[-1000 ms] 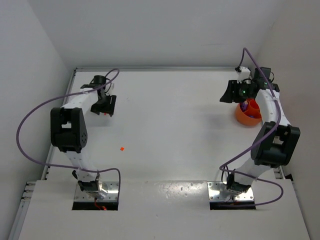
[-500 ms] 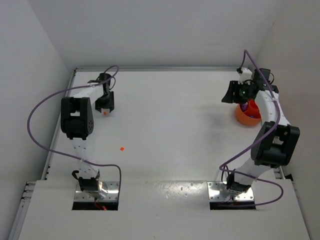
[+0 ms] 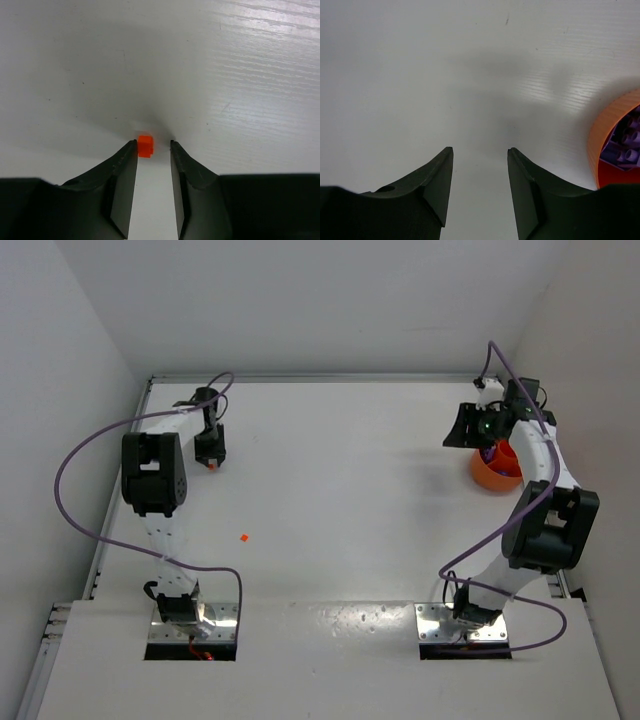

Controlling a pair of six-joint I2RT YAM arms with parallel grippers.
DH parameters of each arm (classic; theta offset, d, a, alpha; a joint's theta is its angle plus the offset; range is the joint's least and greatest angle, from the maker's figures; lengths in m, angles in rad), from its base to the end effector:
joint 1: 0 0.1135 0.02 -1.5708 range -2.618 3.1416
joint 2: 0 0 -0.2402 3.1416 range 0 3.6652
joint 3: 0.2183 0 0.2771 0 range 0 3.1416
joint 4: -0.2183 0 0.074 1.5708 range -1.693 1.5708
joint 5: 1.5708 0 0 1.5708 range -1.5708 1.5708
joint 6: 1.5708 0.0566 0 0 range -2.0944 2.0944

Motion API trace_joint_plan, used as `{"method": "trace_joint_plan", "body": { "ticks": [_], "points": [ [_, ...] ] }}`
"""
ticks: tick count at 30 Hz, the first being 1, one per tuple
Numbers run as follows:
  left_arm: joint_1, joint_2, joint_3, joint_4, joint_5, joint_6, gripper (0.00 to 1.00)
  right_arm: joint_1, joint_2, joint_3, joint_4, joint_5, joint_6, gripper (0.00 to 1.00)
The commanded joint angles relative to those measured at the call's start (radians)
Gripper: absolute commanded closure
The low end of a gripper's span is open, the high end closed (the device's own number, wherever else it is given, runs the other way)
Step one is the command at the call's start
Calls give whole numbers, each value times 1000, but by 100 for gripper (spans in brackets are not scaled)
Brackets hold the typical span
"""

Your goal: Sort the legos into containers by color

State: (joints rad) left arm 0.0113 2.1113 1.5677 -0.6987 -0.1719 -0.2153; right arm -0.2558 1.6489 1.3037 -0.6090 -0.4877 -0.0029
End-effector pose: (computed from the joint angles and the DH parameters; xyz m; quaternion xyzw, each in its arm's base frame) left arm 0.4479 0.0147 0.1081 -0.1251 0.9750 0.0677 0.1707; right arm 0.3795 -0.0718 0.2167 0.0439 0.9265 0.1901 0.3217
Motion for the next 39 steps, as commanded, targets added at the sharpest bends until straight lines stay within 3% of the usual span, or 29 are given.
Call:
{"method": "trace_joint_plan", "body": {
  "ticks": [1,18,22,27,39],
  "points": [
    [21,-11,0,2,41,-15,62,1,6,32,-1,-23,6,53],
    [62,-10,-67,13,126,-24,74,10,25,42,-20,-80,-12,55],
    [62,-10,-89,13,144,-24,74,20,25,51,-29,-80,-12,55],
    [62,-19,-101,24,144,-24,66,20,34,51,-29,-80,-12,55],
    [72,29,-47,24,144,-24,66,29,43,60,-38,-80,-12,56]
  ]
}}
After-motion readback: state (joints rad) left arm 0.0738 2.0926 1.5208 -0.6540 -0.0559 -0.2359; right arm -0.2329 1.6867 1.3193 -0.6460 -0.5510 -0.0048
